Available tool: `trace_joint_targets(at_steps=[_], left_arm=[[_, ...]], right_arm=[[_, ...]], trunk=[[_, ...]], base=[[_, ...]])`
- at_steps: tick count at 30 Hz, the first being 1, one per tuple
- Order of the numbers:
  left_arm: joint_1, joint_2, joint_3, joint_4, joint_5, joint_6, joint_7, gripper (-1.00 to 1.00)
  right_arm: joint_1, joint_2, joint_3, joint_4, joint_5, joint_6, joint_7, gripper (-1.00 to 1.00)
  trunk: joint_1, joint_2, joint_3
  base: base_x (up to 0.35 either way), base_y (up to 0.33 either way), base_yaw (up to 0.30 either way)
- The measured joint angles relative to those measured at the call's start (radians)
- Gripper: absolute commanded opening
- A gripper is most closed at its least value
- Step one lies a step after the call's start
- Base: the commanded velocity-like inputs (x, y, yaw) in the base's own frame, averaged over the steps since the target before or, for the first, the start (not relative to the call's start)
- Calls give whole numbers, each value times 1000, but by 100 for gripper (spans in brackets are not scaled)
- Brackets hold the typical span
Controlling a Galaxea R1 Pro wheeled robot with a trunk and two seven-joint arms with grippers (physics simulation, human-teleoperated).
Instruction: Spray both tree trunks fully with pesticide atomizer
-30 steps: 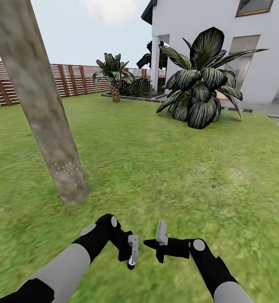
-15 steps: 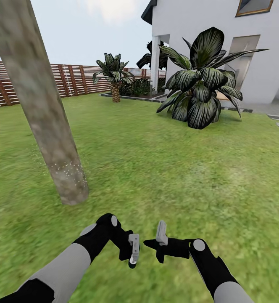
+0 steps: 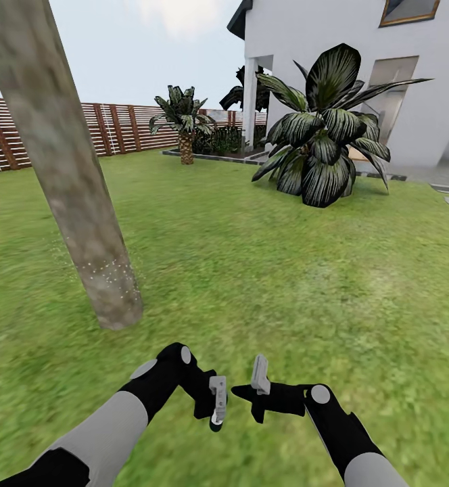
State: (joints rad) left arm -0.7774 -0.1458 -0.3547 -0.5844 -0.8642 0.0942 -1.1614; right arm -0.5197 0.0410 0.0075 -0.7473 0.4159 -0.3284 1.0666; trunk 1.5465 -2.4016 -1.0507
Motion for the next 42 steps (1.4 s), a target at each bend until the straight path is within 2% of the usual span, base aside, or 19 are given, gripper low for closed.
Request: trace_joint_targets(at_steps=[9, 13, 16, 25, 31, 34, 37, 40, 42], left_arm=[[0, -7, 2, 0, 2, -1, 0, -100], [0, -8, -1, 0, 76, -4, -1, -100], [0, -6, -2, 0, 90, -5, -1, -100], [0, -5, -4, 0, 92, -5, -1, -100], [0, 2, -5, 14, 78, -4, 8, -100], [-1, 16, -3, 15, 76, 0, 10, -100], [-9, 46, -3, 15, 72, 3, 11, -100], [-24, 75, -3, 17, 51, 8, 10, -100], [-27, 85, -3, 17, 34, 9, 10, -100]], right_arm=[[0, 0, 0, 0, 0, 0, 0, -100], [0, 0, 0, 0, 0, 0, 0, -100], [0, 0, 0, 0, 0, 0, 0, -100], [0, 0, 0, 0, 0, 0, 0, -100], [0, 0, 0, 0, 0, 0, 0, -100], [0, 0, 0, 0, 0, 0, 0, -100], [0, 0, 0, 0, 0, 0, 1, -100], [0, 0, 0, 0, 0, 0, 1, -100], [0, 0, 0, 0, 0, 0, 2, -100]], trunk=[[0, 0, 0], [0, 0, 0], [0, 0, 0], [0, 0, 0], [0, 0, 0], [0, 0, 0], [0, 0, 0], [0, 0, 0], [0, 0, 0]], base=[[0, 0, 0], [0, 0, 0], [0, 0, 0], [0, 0, 0], [0, 0, 0], [0, 0, 0], [0, 0, 0], [0, 0, 0], [0, 0, 0]])
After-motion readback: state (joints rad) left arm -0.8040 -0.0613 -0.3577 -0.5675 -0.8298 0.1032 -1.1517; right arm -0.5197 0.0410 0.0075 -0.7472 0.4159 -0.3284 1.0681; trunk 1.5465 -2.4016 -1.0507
